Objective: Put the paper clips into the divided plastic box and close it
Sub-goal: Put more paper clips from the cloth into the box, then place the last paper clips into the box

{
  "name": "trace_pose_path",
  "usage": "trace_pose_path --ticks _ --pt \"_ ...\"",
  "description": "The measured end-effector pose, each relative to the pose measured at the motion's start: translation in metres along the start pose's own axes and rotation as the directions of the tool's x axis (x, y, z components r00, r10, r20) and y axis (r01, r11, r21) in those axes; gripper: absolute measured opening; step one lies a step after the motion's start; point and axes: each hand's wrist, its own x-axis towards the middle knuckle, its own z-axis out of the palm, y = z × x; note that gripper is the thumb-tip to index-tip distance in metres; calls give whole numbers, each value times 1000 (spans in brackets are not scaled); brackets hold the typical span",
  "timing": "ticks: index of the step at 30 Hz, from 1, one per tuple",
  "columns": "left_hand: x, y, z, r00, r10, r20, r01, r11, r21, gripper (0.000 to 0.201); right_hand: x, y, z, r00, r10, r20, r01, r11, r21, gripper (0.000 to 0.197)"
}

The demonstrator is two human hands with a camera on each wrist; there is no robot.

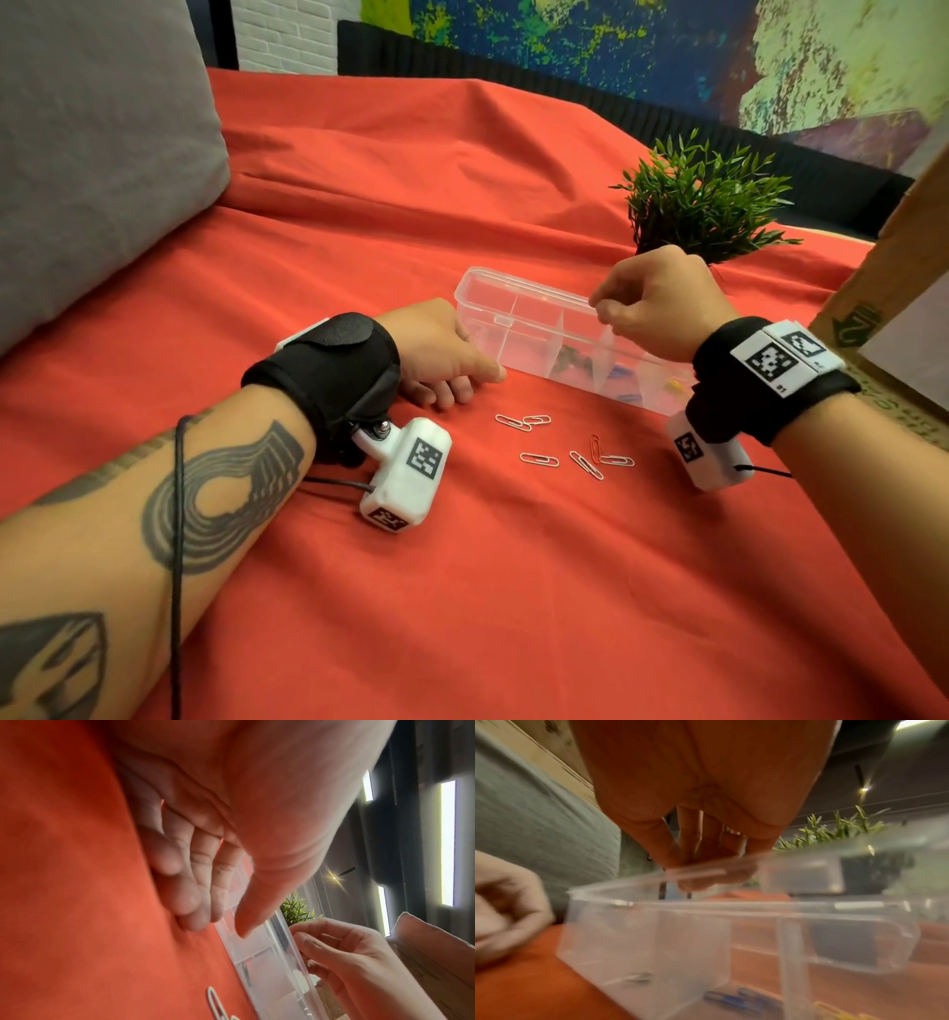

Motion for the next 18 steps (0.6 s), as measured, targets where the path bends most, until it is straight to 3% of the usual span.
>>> trace_pose_path --ticks 2,8,12,14,16,18 --pt "1 0 1 1000 0 1 0 1000 6 24 -13 -5 -2 999 -47 -25 47 999 10 11" --pt "4 -1 1 1000 -3 -4 3 1000 6 27 -59 -36 0 956 -285 65 285 958 2 9" --pt "4 -2 1 1000 0 -11 1 1000 6 27 -67 -47 -6 946 -314 84 315 949 13 9" --pt "4 -2 1 1000 -2 -8 2 1000 6 28 -69 -48 -4 923 -305 233 313 950 6 8" --pt "4 -2 1 1000 -3 -6 3 1000 1 28 -73 -48 1 856 -256 449 304 952 -37 14" --pt "4 -2 1 1000 -5 -6 5 1000 0 29 -76 -46 8 805 -227 548 322 943 -83 27"
